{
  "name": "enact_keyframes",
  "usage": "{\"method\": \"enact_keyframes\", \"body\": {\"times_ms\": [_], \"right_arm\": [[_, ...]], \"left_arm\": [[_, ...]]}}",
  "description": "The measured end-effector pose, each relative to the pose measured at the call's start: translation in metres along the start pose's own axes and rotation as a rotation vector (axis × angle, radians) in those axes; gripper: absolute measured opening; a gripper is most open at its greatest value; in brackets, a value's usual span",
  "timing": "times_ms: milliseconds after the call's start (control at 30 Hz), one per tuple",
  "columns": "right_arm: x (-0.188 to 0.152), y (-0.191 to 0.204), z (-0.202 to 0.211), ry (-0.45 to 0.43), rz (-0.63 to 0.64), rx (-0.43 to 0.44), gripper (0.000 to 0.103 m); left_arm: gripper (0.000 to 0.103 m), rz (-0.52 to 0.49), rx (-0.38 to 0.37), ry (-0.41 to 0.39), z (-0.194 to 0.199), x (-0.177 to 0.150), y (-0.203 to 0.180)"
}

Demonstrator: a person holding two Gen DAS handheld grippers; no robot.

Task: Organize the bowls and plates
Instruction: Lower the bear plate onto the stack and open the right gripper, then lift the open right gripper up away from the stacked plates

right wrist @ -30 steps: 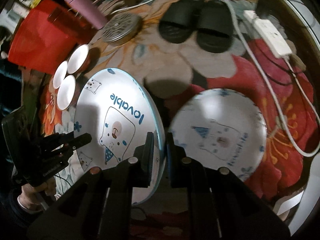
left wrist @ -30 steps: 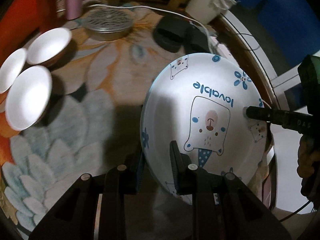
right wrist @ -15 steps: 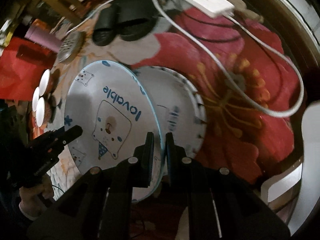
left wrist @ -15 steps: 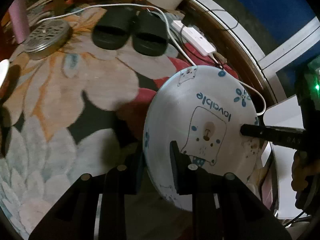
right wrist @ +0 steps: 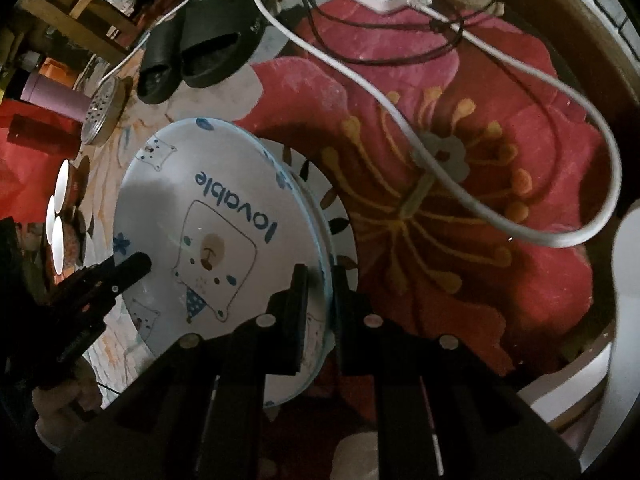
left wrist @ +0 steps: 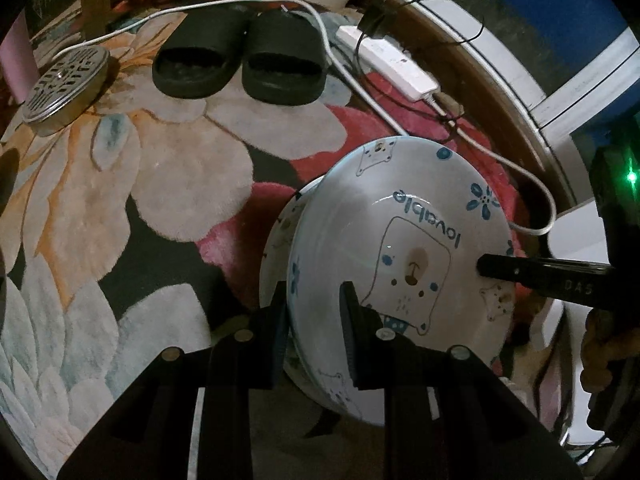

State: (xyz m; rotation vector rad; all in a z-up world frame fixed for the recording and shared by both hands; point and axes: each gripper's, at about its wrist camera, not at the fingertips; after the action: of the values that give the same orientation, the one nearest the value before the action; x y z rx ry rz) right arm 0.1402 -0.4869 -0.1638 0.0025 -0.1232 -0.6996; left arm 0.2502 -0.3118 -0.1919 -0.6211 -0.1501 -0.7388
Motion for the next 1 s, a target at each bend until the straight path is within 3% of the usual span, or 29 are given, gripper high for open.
{"method": "enact_keyframes", "body": {"times_ms": [333,433,467,533,600,633,700,800,1000], "right_arm": [[0.001,0.007,-0.006,-0.028,0.057,-0.067,0.015],[0.000,0.010,-0.008,-0.023,0.067,-0.074,0.018],[-0.001,0.011,-0.008,-0.025,0.075,-0.074,0.020],[-0.001,0.012,-0.006,-0.036,0.085,-0.068,0.026],[-0.001,0.015,0.001,-0.072,0.091,-0.061,0.054],[-0.002,0.016,0.006,-0.094,0.097,-0.054,0.061],[-0.002,0.020,0.014,-0.126,0.108,-0.047,0.082],[-0.004,0.027,0.022,-0.160,0.126,-0.051,0.088],[-0.010,0.040,0.027,-0.169,0.128,-0.056,0.092]], "left_arm": [[0.024,0.008,-0.024,0.037,-0.009,-0.004,0.007],[0.038,0.036,-0.076,0.038,-0.007,-0.003,0.010],[0.049,0.043,-0.105,0.037,-0.006,-0.003,0.010],[0.068,0.038,-0.147,0.028,-0.003,-0.003,0.005],[0.095,0.031,-0.176,0.027,0.001,-0.003,0.000],[0.101,0.028,-0.171,0.027,0.003,-0.004,-0.003],[0.102,0.008,-0.158,-0.003,0.013,-0.006,-0.006],[0.102,-0.003,-0.148,-0.018,0.022,-0.007,-0.008],[0.102,-0.031,0.001,-0.057,0.037,-0.013,0.000]]}}
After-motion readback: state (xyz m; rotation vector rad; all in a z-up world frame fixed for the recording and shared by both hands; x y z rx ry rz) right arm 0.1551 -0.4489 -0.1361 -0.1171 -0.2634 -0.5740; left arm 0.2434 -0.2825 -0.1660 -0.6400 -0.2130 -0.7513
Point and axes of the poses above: each gripper's, at about its wrist camera, not at the fingertips, and z roughly against the way its jaws point, y to its left, x to its top, and after that the axes turned 10 degrees about -x, right-handed
